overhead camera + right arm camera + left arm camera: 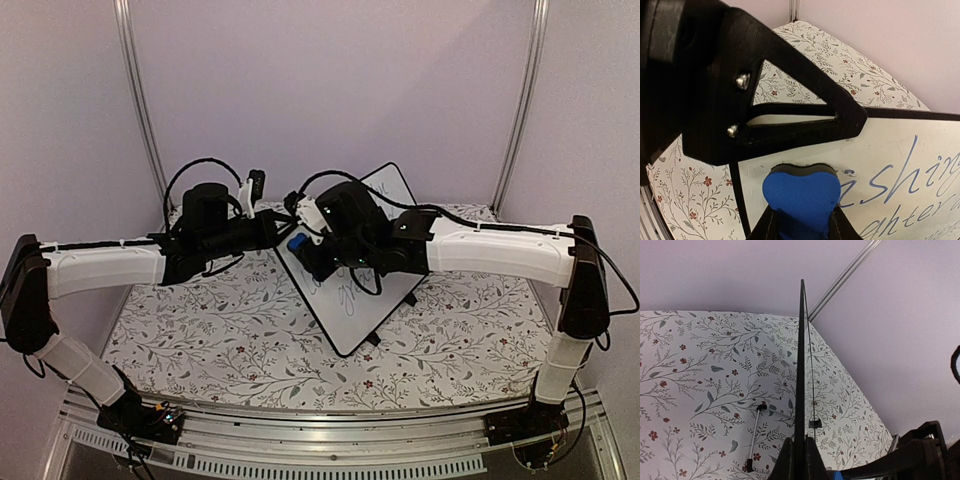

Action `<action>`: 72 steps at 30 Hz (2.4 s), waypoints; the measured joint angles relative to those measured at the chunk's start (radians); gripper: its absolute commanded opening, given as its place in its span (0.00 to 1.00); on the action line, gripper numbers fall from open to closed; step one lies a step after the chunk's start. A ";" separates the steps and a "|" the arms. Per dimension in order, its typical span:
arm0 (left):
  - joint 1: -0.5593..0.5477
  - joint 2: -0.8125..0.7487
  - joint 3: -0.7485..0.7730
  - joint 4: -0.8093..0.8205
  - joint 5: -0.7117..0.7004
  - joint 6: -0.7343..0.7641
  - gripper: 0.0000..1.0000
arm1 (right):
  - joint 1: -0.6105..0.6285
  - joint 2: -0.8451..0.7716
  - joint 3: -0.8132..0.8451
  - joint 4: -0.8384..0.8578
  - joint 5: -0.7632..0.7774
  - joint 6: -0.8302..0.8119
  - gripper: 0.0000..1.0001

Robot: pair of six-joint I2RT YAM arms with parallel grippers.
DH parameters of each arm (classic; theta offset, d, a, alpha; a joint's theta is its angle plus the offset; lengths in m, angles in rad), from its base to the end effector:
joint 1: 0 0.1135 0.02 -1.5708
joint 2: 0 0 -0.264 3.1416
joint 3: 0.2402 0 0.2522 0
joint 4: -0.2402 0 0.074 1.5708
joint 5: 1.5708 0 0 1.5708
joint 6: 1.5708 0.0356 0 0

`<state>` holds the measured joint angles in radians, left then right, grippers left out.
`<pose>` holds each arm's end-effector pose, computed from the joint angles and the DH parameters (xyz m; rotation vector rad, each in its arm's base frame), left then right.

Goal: Erase the whiteboard
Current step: Erase the whiteboard at the center of the board.

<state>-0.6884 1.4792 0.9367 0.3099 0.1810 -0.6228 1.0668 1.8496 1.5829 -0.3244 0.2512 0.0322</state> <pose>0.2606 -0.2227 0.2762 0.2022 1.9290 -1.0718 0.2177 0.3765 0.3002 -0.9413 1.9484 0.3687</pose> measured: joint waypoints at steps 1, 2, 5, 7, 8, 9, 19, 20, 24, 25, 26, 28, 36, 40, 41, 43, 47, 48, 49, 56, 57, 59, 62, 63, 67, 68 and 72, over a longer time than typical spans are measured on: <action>0.000 0.000 0.000 0.000 0.000 0.000 0.00 | 0.000 -0.004 -0.016 0.012 -0.002 0.002 0.19; 0.000 0.000 -0.001 -0.001 -0.002 -0.002 0.00 | 0.000 -0.009 -0.034 0.022 -0.005 0.005 0.19; 0.001 0.000 -0.003 -0.001 -0.003 -0.006 0.00 | 0.000 -0.035 -0.100 0.045 -0.023 0.019 0.19; 0.001 0.000 -0.003 -0.001 -0.002 -0.006 0.00 | 0.000 -0.056 -0.150 0.053 -0.029 0.032 0.19; 0.001 0.000 -0.003 -0.001 -0.003 -0.006 0.00 | 0.000 -0.063 -0.169 0.058 -0.032 0.036 0.19; 0.001 0.000 -0.003 0.000 -0.002 -0.006 0.00 | 0.000 -0.072 -0.191 0.063 -0.035 0.043 0.19; 0.001 0.000 -0.003 0.003 0.001 -0.006 0.00 | -0.001 -0.077 -0.187 0.034 -0.043 0.053 0.19; 0.001 0.000 -0.003 0.003 0.001 -0.006 0.00 | -0.002 -0.071 -0.169 0.031 -0.044 0.050 0.19; 0.001 0.000 -0.004 0.006 0.003 -0.008 0.00 | -0.010 -0.043 -0.091 0.030 -0.051 0.031 0.19; 0.001 0.000 -0.004 0.006 0.005 -0.008 0.00 | -0.013 -0.036 -0.075 0.030 -0.051 0.027 0.19; 0.001 0.000 -0.004 0.006 0.005 -0.008 0.00 | -0.015 -0.029 -0.058 0.031 -0.053 0.022 0.19; 0.001 0.000 -0.004 0.007 0.005 -0.008 0.00 | -0.020 -0.021 -0.043 0.033 -0.055 0.015 0.19; 0.003 0.000 -0.004 0.000 0.004 -0.014 0.00 | -0.024 -0.040 -0.120 0.090 -0.063 0.024 0.18; 0.003 0.000 -0.004 0.000 0.005 -0.014 0.00 | -0.030 -0.080 -0.208 0.107 -0.071 0.041 0.19; 0.003 0.000 -0.004 0.001 0.005 -0.014 0.00 | -0.032 -0.087 -0.221 0.107 -0.072 0.044 0.19; 0.003 0.000 -0.004 0.001 0.006 -0.014 0.00 | -0.034 -0.094 -0.234 0.105 -0.075 0.050 0.18; 0.003 0.000 -0.004 0.002 0.007 -0.015 0.00 | -0.036 -0.094 -0.227 0.097 -0.079 0.050 0.19; 0.003 0.000 -0.004 0.002 0.008 -0.015 0.00 | -0.036 -0.092 -0.216 0.086 -0.080 0.050 0.18; 0.003 0.000 -0.004 0.003 0.008 -0.015 0.00 | -0.037 -0.086 -0.201 0.077 -0.082 0.049 0.19; 0.003 0.000 -0.004 0.005 0.014 -0.018 0.00 | -0.046 -0.026 -0.047 0.055 -0.131 0.030 0.19; 0.003 0.000 -0.004 0.006 0.016 -0.018 0.00 | -0.047 -0.016 -0.029 0.055 -0.136 0.029 0.19; 0.003 0.000 -0.004 0.005 0.015 -0.018 0.00 | -0.047 -0.005 -0.014 0.054 -0.144 0.029 0.19; 0.003 0.000 -0.004 0.000 0.011 -0.019 0.00 | -0.046 -0.002 -0.016 0.058 -0.155 0.030 0.19; 0.003 0.000 -0.004 0.000 0.011 -0.018 0.00 | -0.046 -0.002 -0.019 0.062 -0.157 0.031 0.19; 0.005 0.000 -0.005 -0.003 0.009 -0.022 0.00 | -0.039 -0.010 -0.056 0.098 -0.160 0.036 0.19; 0.005 0.000 -0.005 -0.004 0.009 -0.023 0.00 | -0.037 -0.015 -0.071 0.106 -0.162 0.039 0.19; 0.005 0.000 -0.005 -0.004 0.009 -0.023 0.00 | -0.031 -0.035 -0.115 0.116 -0.168 0.052 0.19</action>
<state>-0.6830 1.4792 0.9321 0.3061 0.1902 -0.6453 1.0363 1.8141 1.4677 -0.2081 0.0834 0.0845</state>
